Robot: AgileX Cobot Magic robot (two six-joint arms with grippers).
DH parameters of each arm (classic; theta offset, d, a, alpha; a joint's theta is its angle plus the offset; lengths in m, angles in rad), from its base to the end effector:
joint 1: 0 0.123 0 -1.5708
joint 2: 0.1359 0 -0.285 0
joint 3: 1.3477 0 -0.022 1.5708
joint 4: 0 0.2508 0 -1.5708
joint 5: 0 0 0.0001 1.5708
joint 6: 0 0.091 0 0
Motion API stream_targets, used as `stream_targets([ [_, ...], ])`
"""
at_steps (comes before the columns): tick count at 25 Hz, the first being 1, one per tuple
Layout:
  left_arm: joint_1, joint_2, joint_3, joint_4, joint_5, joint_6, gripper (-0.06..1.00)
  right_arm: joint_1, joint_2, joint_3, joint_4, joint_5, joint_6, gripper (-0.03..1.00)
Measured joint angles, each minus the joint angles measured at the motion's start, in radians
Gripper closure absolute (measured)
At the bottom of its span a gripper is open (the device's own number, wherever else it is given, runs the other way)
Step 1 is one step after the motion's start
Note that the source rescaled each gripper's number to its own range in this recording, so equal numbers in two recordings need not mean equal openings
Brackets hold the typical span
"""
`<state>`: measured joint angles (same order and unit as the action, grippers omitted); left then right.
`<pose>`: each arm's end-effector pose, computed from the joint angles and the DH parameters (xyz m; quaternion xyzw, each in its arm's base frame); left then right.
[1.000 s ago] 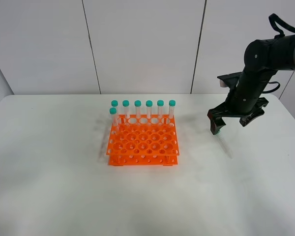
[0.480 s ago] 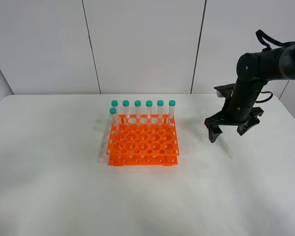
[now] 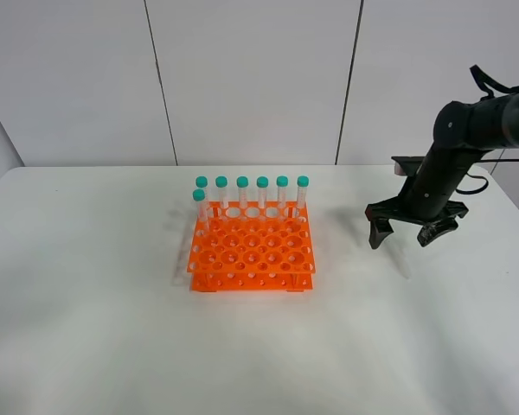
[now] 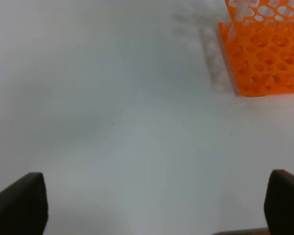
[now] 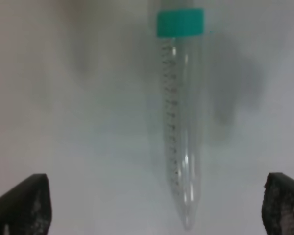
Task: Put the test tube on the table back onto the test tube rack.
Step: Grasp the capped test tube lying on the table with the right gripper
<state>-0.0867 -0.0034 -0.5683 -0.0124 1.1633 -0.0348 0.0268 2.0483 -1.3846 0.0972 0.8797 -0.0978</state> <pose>-0.0181 0.0005 0.2875 0.0231 0.8609 -0.0370 0.5070 0.3965 0.0174 0.1476 -0.0334 0.9970 0.0371 0.0586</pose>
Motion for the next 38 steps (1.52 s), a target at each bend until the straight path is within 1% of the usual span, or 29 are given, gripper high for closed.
stream_targets([
  [4, 0.000, 0.000, 0.000, 0.000, 0.000, 0.000, -0.06, -0.022, 0.002, 0.000, 0.009, -0.001, -0.026, 0.05],
  [9, 0.000, 0.000, 0.000, 0.000, 0.000, 0.000, -0.06, -0.022, 0.036, 0.000, 0.009, 0.013, -0.043, 0.07],
  [24, 0.000, 0.000, 0.000, 0.000, 0.000, 0.000, -0.06, -0.022, 0.072, 0.000, 0.004, 0.008, -0.043, 0.09],
  [28, 0.000, 0.000, 0.000, 0.000, 0.000, 0.000, -0.06, -0.022, 0.072, 0.000, -0.011, 0.007, -0.044, 0.10],
  [32, 0.000, 0.000, 0.000, 0.000, 0.000, 0.000, -0.06, -0.022, 0.072, 0.000, -0.017, 0.007, -0.043, 0.16],
  [38, 0.000, 0.000, 0.000, 0.000, 0.000, 0.000, -0.06, -0.022, 0.078, 0.000, -0.017, 0.010, -0.043, 0.16],
])
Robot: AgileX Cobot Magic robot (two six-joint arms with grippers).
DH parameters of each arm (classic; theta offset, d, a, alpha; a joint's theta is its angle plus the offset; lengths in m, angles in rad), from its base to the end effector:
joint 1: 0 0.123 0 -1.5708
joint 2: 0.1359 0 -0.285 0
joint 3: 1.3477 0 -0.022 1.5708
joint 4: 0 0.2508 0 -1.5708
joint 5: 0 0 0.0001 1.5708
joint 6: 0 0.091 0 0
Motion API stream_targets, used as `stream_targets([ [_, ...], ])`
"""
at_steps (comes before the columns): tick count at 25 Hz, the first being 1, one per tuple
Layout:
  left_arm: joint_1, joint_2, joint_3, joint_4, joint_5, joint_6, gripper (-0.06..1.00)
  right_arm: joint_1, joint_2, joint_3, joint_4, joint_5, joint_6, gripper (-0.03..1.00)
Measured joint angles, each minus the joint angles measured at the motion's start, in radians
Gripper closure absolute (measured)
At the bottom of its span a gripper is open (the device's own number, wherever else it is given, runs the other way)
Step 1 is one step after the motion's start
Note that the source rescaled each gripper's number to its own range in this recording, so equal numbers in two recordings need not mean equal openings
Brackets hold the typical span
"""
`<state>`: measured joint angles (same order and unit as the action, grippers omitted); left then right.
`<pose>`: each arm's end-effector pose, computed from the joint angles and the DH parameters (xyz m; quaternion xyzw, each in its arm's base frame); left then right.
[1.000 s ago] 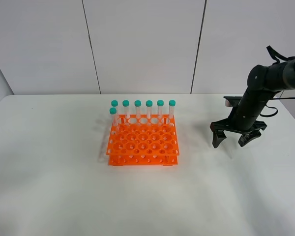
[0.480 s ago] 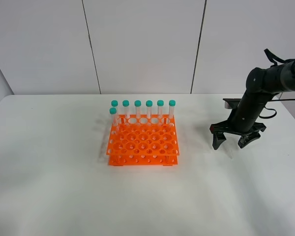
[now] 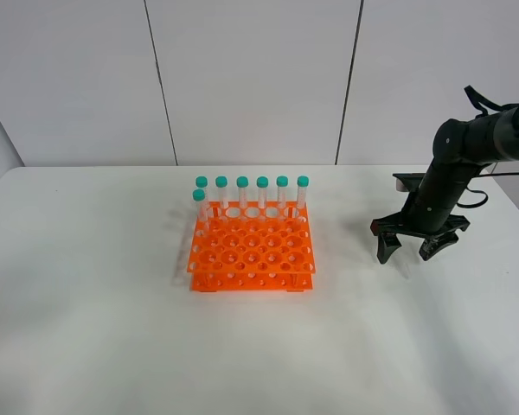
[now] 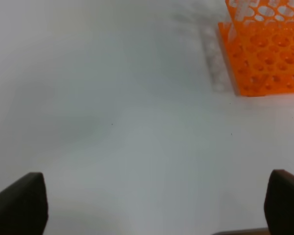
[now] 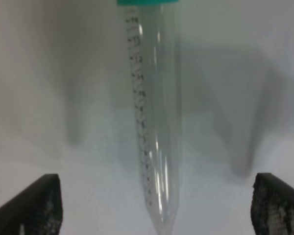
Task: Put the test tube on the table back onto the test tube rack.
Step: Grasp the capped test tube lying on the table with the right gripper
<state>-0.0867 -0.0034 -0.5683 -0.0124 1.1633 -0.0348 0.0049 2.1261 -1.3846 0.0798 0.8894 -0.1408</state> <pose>-0.0181 0.0005 0.2875 0.0231 0.8609 -0.0370 0.5070 0.3965 0.0076 0.1166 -0.0481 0.9983 0.0303 0.0156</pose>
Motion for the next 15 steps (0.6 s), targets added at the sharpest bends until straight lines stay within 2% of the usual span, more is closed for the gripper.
stream_targets([
  [11, 0.000, 0.000, 0.000, 0.000, 0.000, 0.000, -0.06, 0.000, 0.025, 0.000, 0.000, -0.001, 0.000, 0.17],
  [13, 0.000, 0.000, 0.000, 0.000, 0.000, 0.000, -0.06, 0.000, 0.025, 0.000, 0.000, -0.001, 0.000, 0.21],
  [15, 0.000, 0.000, 0.000, 0.000, 0.000, 0.000, -0.06, 0.000, 0.025, 0.000, 0.000, -0.001, 0.000, 0.30],
])
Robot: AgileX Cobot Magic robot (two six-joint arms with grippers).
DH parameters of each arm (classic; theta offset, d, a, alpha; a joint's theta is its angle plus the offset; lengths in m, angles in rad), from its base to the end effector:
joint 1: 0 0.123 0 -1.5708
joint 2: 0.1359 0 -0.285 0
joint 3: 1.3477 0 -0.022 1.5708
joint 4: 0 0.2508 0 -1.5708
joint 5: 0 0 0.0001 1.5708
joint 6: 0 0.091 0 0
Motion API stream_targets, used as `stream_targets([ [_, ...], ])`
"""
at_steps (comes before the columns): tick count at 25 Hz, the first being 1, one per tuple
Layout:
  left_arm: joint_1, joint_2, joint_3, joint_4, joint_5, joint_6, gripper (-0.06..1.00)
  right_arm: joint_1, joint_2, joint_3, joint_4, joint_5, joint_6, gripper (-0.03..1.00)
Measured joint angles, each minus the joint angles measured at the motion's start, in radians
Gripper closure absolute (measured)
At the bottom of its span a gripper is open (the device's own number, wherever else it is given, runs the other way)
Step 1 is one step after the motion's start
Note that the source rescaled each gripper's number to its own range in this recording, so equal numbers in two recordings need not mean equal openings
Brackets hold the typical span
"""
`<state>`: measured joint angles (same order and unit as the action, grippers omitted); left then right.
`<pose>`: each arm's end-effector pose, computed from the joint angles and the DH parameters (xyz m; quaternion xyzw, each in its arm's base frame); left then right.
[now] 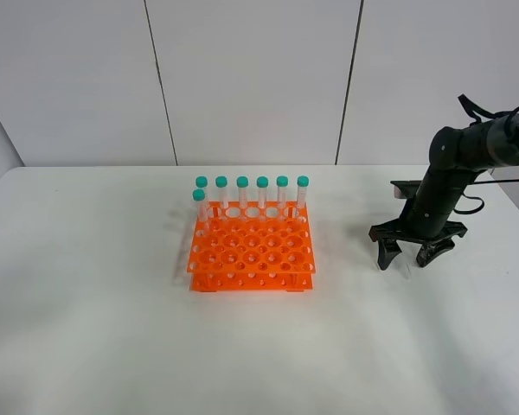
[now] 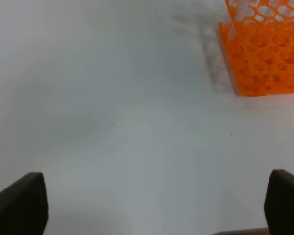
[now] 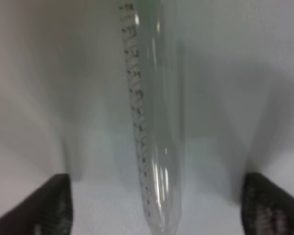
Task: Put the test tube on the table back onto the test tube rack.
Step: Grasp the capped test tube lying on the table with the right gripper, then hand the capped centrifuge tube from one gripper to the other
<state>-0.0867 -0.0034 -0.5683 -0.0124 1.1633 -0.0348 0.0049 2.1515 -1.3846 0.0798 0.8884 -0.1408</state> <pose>-0.0181 0.0005 0.2875 0.0231 0.8609 -0.0370 0.5070 0.3963 0.0076 0.1065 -0.0477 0.9984 0.0308 0.0034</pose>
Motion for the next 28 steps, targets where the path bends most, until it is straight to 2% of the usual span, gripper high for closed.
stream_targets([
  [2, 0.000, 0.000, 0.000, 0.000, 0.000, 0.000, -0.06, 0.000, 0.000, 0.000, 0.000, 0.000, 0.000, 0.40],
  [4, 0.000, 0.000, 0.000, 0.000, 0.000, 0.000, -0.06, 0.000, 0.000, 0.000, 0.000, 0.001, 0.000, 0.46],
  [13, 0.000, 0.000, 0.000, 0.000, 0.000, 0.000, -0.06, 0.000, 0.000, 0.000, -0.009, 0.031, 0.015, 0.51],
  [18, 0.000, 0.000, 0.000, 0.000, 0.000, 0.000, -0.06, 0.000, 0.000, 0.000, -0.018, 0.032, 0.018, 0.82],
  [22, 0.000, 0.000, 0.000, 0.000, 0.000, 0.000, -0.06, 0.000, 0.000, 0.000, -0.018, 0.028, 0.018, 0.96],
  [28, 0.000, 0.000, 0.000, 0.000, 0.000, 0.000, -0.06, 0.000, 0.000, -0.002, -0.018, 0.025, 0.018, 0.97],
])
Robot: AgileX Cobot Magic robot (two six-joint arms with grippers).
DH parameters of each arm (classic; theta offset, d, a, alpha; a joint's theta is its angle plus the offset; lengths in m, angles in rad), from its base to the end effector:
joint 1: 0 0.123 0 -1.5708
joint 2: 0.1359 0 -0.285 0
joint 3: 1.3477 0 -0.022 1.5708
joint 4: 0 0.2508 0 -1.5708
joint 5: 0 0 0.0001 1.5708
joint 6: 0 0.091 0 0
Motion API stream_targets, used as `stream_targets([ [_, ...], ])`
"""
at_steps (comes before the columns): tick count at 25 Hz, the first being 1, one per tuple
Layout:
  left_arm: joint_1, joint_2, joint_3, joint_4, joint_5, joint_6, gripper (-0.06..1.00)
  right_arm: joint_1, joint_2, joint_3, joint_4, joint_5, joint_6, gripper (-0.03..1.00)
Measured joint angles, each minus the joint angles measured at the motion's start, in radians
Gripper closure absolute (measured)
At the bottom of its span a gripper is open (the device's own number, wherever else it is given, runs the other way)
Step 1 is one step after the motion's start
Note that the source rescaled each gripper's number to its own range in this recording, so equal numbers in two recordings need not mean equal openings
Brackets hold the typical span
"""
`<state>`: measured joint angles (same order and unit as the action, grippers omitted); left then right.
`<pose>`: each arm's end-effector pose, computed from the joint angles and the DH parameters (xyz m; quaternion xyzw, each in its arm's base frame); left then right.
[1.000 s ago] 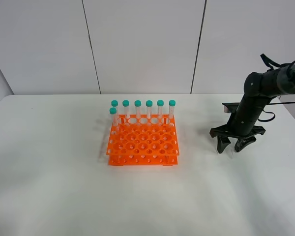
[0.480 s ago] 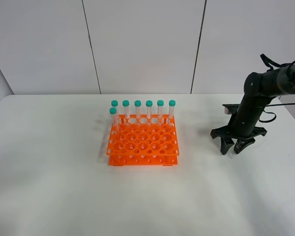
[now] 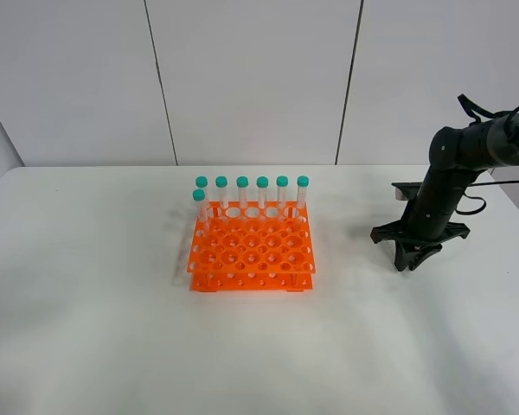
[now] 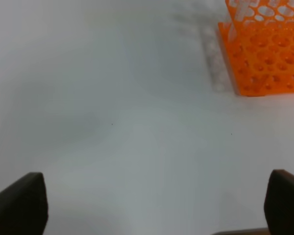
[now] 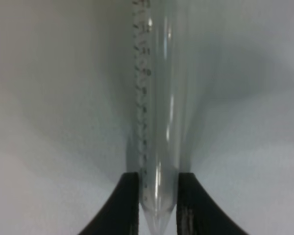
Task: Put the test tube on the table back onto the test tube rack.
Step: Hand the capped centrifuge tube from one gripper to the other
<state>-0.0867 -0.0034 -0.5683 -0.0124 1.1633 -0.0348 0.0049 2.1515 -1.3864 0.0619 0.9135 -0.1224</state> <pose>-0.0181 0.0005 0.2875 0.0231 0.8609 -0.0370 0.5070 0.3944 0.0064 0.1069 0.0445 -0.9987 -0.0249 0.0089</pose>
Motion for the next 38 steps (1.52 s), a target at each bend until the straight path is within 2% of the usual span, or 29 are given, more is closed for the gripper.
stream_targets([
  [9, 0.000, 0.000, 0.000, 0.000, 0.000, 0.000, -0.06, 0.000, -0.005, 0.000, 0.000, -0.017, -0.027, 0.97],
  [22, 0.000, 0.000, 0.000, 0.000, 0.000, 0.000, -0.06, 0.023, -0.171, 0.000, -0.010, -0.080, -0.069, 0.97],
  [28, 0.000, 0.000, 0.000, 0.000, 0.000, 0.000, -0.06, 0.134, -0.243, 0.000, -0.062, -0.169, -0.071, 0.97],
  [32, 0.000, 0.000, 0.000, 0.000, 0.000, 0.000, -0.06, 0.218, -0.283, -0.001, -0.062, -0.276, -0.076, 0.97],
  [35, 0.000, 0.000, 0.000, 0.000, 0.000, 0.000, -0.06, 0.280, -0.314, -0.001, -0.014, -0.373, -0.116, 0.97],
  [38, 0.000, 0.000, 0.000, 0.000, 0.000, 0.000, -0.06, 0.336, -0.344, -0.003, 0.097, -0.440, -0.221, 0.97],
])
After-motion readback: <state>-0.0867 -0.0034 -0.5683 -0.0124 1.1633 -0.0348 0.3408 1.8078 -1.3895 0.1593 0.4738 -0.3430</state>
